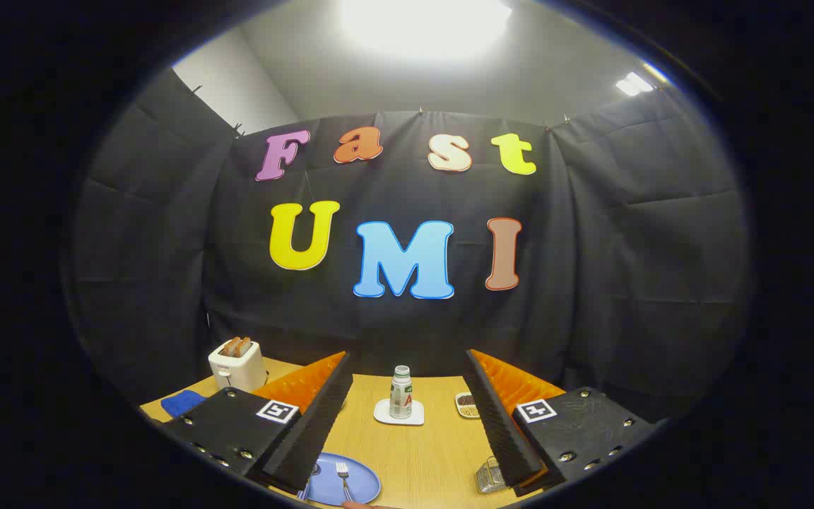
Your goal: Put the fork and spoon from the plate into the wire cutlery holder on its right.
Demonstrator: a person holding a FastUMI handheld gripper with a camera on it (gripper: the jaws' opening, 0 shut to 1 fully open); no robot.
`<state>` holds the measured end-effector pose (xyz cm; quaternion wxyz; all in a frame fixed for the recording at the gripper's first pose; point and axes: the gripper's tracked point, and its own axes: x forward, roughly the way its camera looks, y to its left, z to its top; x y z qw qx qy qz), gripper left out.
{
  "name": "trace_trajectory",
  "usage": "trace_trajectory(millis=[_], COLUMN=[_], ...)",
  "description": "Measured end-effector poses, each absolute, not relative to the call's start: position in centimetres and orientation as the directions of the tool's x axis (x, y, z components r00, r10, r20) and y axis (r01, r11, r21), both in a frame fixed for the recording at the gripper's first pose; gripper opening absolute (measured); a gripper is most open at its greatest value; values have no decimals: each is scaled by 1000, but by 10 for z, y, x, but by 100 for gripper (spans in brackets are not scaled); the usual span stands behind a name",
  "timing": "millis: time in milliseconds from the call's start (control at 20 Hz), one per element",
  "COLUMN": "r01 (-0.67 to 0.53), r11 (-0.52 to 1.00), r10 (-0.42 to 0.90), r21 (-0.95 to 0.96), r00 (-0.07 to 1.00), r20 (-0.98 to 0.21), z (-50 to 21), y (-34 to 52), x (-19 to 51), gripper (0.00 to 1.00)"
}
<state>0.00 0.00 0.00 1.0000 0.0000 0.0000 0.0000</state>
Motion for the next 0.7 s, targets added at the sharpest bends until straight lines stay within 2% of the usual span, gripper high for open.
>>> trace_trajectory(millis=[350,700], r01=[-21,-46], r11=[1000,999], r10=[21,46], r21=[18,-8], r00=[1000,999], r20=[23,-14], z=[7,-3], y=[5,13], x=[-4,-6], gripper=[96,96])
